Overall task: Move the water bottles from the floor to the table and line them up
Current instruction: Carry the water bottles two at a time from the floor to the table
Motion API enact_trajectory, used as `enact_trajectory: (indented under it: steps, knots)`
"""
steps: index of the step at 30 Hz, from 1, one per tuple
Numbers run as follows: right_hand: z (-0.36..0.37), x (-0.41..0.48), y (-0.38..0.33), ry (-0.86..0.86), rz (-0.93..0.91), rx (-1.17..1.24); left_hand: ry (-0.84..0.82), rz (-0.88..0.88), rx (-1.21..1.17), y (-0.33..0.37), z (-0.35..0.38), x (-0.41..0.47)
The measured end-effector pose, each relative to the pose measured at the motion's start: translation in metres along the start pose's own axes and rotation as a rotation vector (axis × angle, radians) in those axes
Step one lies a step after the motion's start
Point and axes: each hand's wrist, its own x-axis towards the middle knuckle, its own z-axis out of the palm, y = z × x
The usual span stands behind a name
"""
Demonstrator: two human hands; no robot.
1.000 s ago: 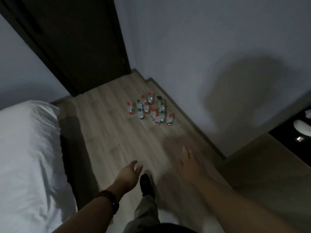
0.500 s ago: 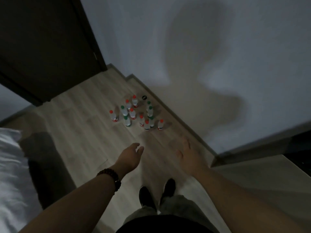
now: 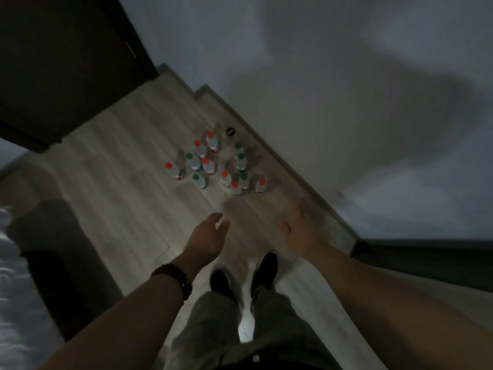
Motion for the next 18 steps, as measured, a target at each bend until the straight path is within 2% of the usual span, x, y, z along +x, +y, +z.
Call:
enact_trajectory:
  steps: [4,9,13,18]
  knots:
    - [0.018,0.053,0.008,0.029,0.012,0.082,-0.016,-0.032,0.006,-0.014,0.015,0.060]
    - [0.059,0.131,0.032,0.123,0.007,0.072,-0.066,-0.018,0.089,-0.039,0.040,0.145]
    - [0.094,0.207,0.051,0.038,0.138,0.244,-0.068,0.011,0.152,-0.061,0.066,0.220]
    - [0.148,0.295,0.076,0.037,0.058,0.263,-0.048,0.124,0.241,-0.086,0.091,0.322]
